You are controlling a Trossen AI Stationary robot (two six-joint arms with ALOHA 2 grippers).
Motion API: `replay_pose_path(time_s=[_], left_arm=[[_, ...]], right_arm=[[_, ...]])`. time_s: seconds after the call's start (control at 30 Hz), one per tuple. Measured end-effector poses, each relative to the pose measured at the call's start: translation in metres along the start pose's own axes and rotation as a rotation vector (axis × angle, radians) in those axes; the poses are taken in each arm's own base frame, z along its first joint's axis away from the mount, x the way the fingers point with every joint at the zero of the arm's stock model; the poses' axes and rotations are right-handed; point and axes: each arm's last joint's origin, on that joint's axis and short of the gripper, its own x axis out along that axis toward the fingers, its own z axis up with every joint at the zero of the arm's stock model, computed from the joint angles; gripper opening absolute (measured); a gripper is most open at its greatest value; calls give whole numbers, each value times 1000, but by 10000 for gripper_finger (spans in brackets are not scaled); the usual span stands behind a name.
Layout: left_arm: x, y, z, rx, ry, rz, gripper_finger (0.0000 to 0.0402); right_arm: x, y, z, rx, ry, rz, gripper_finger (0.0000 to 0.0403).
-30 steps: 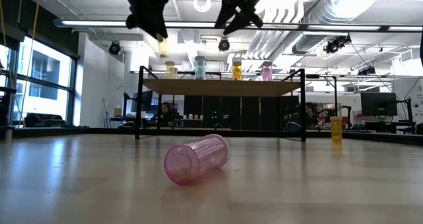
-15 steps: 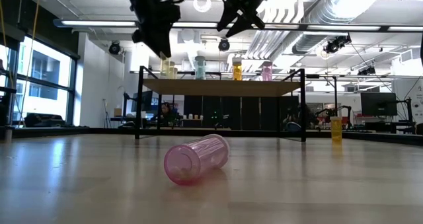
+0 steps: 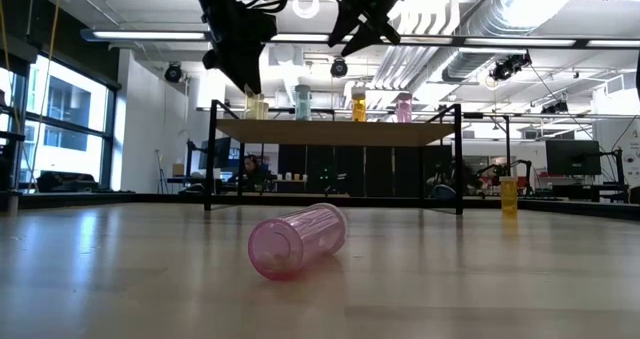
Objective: Pick and place medicine bottles onto shelf by color
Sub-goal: Put the yellow pill bottle on the shelf aligned with the other yellow pill bottles
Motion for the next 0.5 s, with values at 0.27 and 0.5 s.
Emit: replay_pose_path(time_s=[0.27,0.5], left_arm=[[0,0,0,0,1,0,124],[2,0,-1,2,13,1,163]], right_arm=[[0,0,0,0,0,0,178],[0,0,0,0,1,0,178]])
